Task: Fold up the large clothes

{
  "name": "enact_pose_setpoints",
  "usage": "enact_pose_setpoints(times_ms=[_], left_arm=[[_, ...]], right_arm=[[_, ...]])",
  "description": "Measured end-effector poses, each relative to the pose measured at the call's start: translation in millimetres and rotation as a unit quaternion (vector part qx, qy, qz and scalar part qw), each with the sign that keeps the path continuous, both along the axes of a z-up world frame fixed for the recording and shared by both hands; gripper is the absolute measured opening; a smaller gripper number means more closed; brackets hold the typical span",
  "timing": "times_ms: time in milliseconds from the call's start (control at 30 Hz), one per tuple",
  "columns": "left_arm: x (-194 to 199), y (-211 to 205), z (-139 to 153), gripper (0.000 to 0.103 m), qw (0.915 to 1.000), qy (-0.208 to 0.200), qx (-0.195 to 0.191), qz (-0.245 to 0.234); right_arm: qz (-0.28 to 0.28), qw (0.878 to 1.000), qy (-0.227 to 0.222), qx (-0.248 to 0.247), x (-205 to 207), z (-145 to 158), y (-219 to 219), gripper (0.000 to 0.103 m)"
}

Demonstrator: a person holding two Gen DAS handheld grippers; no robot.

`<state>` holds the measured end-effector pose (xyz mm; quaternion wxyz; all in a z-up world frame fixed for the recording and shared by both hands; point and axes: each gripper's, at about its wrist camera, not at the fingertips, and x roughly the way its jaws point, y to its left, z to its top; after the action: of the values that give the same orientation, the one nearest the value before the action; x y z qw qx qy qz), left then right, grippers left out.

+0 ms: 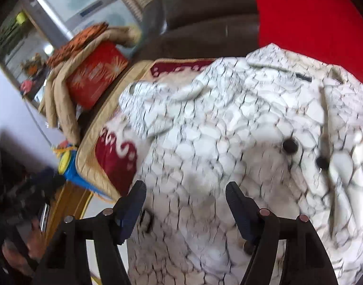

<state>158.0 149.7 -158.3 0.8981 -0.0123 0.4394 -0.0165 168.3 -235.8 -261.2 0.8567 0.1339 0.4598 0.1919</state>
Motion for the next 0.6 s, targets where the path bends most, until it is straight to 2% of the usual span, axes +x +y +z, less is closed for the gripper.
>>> enact_pose_setpoints(times_ms=[67, 200, 333, 433, 467, 500, 533, 600], left_arm=[[2, -10, 1, 0.103, 0.9998, -0.001, -0.012, -0.016], [16, -49, 4, 0.103, 0.9968, 0.001, -0.036, -0.072], [44, -107, -1, 0.103, 0.9896, 0.022, -0.044, -0.135], [78, -147, -11, 0.103, 0.9806, 0.056, -0.074, -0.173], [91, -158, -14, 0.103, 0.978, 0.066, -0.085, -0.179], [103, -168, -17, 0.103, 0.9755, 0.074, -0.095, -0.184], [114, -178, -19, 0.103, 0.9731, 0.081, -0.105, -0.188], [140, -201, -25, 0.103, 0.9679, 0.094, -0.125, -0.197]], right_arm=[[-0.018, 1.0, -0.009, 0.002, -9, 3, -17, 0.074], [-0.11, 0.991, -0.039, 0.067, -34, 16, -81, 0.074], [-0.223, 0.958, -0.065, 0.167, -56, 11, -155, 0.074], [-0.288, 0.922, -0.038, 0.255, -60, -18, -203, 0.069], [-0.3, 0.914, -0.029, 0.27, -59, -28, -211, 0.067], [-0.31, 0.907, -0.014, 0.284, -58, -41, -218, 0.058], [-0.316, 0.9, 0.009, 0.3, -53, -57, -224, 0.042], [-0.322, 0.895, 0.033, 0.307, -51, -74, -230, 0.03]])
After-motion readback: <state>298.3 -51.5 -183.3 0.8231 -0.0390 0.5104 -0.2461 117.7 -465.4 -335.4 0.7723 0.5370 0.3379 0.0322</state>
